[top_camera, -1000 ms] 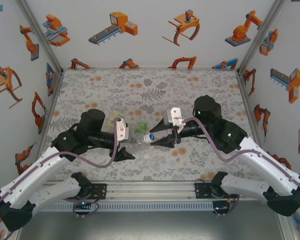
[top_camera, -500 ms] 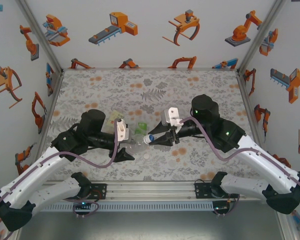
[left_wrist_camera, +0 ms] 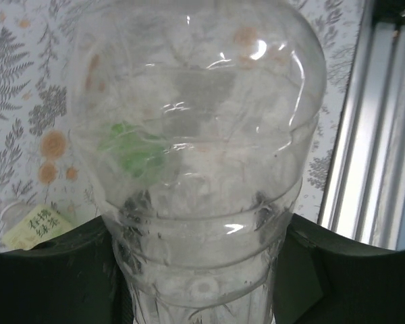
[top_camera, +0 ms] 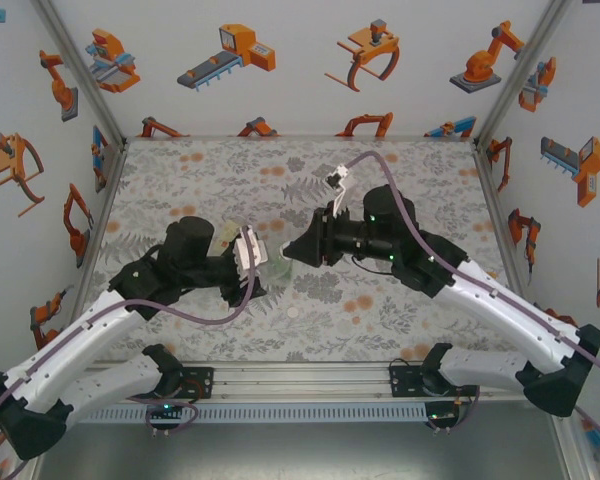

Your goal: Screw on the bottle caps

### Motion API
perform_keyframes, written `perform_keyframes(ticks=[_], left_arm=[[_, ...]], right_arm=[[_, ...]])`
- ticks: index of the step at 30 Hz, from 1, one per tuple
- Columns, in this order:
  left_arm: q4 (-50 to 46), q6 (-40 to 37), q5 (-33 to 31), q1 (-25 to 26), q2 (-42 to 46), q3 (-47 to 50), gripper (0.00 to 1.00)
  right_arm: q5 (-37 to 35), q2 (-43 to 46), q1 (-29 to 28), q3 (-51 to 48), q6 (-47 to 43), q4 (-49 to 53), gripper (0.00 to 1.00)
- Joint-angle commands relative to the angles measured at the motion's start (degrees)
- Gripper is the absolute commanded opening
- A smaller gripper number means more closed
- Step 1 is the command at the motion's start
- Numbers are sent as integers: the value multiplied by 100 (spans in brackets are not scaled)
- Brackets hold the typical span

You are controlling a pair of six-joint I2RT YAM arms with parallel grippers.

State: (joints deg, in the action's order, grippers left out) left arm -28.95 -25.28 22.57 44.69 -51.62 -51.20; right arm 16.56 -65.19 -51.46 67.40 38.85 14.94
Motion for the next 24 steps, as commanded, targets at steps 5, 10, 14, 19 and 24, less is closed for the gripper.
perform_keyframes(ticks=[5,10,14,19,24], left_arm=[[1109,51,-120,49,-143,-72,0],[903,-32,-48,53,-116,-109,0],[792,-71,99,49,13,-36,0],[704,-126,559,54,143,-1,0],[219,-399,1308,54,145,-134,0]], right_arm=[[-916,-612,-66,344,3573,1303,0],[-1084,-473,-66,482,3140,1239,19],[-1173,-119,-66,511,1604,798,50],[-860,443,-66,520,-511,368,60],[86,861,-66,481,-2845,204,60]])
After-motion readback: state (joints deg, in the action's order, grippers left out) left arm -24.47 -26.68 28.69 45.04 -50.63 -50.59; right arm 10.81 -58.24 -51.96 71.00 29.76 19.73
